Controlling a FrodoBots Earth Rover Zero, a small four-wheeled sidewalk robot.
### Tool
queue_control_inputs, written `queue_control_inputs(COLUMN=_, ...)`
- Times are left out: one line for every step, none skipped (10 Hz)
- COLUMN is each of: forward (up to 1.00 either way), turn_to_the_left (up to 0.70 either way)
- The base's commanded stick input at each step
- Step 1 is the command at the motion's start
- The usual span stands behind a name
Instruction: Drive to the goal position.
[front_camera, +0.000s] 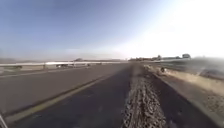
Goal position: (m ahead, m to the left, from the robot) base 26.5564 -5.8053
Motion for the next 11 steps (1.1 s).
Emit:
queue_control_inputs(forward=0.5, turn_to_the_left=0.0)
queue_control_inputs(forward=0.5, turn_to_the_left=0.0)
queue_control_inputs(forward=0.5, turn_to_the_left=0.0)
queue_control_inputs(forward=0.5, turn_to_the_left=0.0)
queue_control_inputs(forward=0.5, turn_to_the_left=0.0)
queue_control_inputs(forward=0.5, turn_to_the_left=0.0)
queue_control_inputs(forward=0.5, turn_to_the_left=0.0)
queue_control_inputs(forward=0.5, turn_to_the_left=0.0)
queue_control_inputs(forward=0.5, turn_to_the_left=0.0)
queue_control_inputs(forward=0.5, turn_to_the_left=0.0)
queue_control_inputs(forward=0.5, turn_to_the_left=0.0)
